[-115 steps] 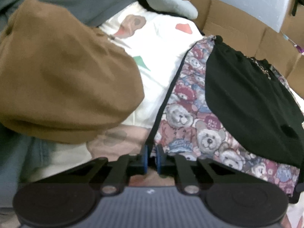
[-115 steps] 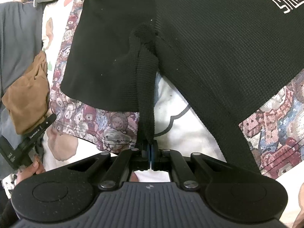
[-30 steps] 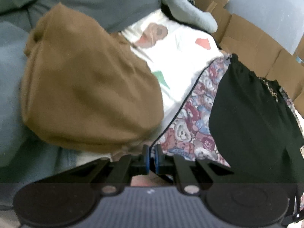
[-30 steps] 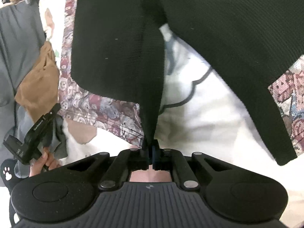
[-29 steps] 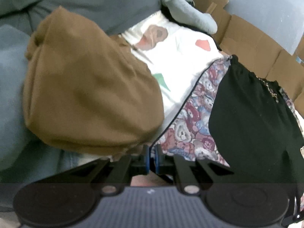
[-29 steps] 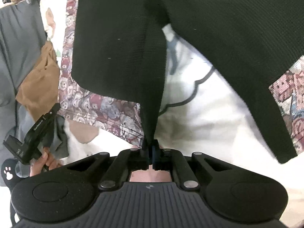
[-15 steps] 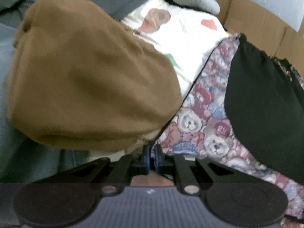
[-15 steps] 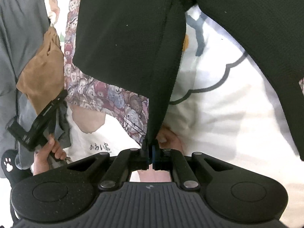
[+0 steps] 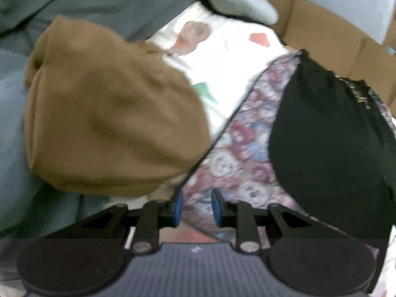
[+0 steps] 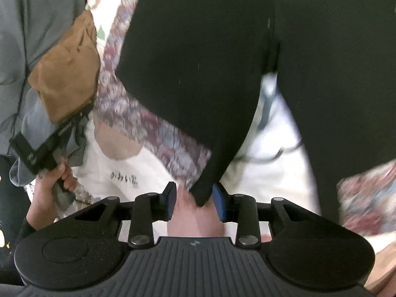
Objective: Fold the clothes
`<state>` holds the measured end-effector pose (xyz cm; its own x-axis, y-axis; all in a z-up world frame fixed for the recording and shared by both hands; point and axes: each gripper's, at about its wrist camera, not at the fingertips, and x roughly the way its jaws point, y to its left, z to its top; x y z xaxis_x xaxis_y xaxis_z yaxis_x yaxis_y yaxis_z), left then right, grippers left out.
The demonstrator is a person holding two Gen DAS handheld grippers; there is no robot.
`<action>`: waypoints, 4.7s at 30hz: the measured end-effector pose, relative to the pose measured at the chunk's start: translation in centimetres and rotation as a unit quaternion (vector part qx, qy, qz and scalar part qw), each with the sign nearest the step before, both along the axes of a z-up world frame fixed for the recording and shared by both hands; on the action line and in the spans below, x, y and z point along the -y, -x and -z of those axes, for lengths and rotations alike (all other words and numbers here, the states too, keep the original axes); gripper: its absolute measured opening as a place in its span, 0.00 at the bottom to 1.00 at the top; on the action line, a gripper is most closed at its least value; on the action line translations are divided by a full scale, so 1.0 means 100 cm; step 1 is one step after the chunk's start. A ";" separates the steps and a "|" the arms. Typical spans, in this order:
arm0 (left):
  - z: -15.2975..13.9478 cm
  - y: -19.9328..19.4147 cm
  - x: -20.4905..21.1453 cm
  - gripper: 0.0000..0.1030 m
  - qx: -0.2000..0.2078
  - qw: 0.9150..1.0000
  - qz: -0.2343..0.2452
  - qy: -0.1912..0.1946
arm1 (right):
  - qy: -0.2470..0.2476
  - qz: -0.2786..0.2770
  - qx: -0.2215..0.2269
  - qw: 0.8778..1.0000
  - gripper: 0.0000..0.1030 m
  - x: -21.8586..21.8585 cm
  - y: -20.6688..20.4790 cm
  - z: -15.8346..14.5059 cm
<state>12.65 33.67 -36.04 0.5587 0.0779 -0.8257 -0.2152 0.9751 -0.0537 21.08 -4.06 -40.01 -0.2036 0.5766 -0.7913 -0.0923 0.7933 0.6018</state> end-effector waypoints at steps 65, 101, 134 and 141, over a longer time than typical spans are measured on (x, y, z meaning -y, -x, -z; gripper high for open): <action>0.034 -0.226 0.095 0.17 0.013 0.995 0.091 -0.024 | 0.218 0.112 0.401 0.883 0.36 0.248 -0.092 0.023; 0.047 -0.313 0.110 0.20 0.048 0.994 0.100 -0.014 | 0.193 0.069 0.453 0.868 0.22 0.179 -0.240 0.040; 0.034 -0.362 0.136 0.22 0.067 0.989 0.134 0.001 | 0.186 0.045 0.439 0.878 0.22 0.131 -0.330 0.037; 0.022 -0.365 0.148 0.22 0.092 0.984 0.156 0.008 | 0.154 0.070 0.481 0.860 0.22 0.134 -0.312 0.008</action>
<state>49.11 18.91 -38.28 0.6931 -0.1322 -0.7086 0.1081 0.9910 -0.0791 52.28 -17.48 -40.82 0.6850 0.2744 -0.6749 -0.3203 0.9455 0.0594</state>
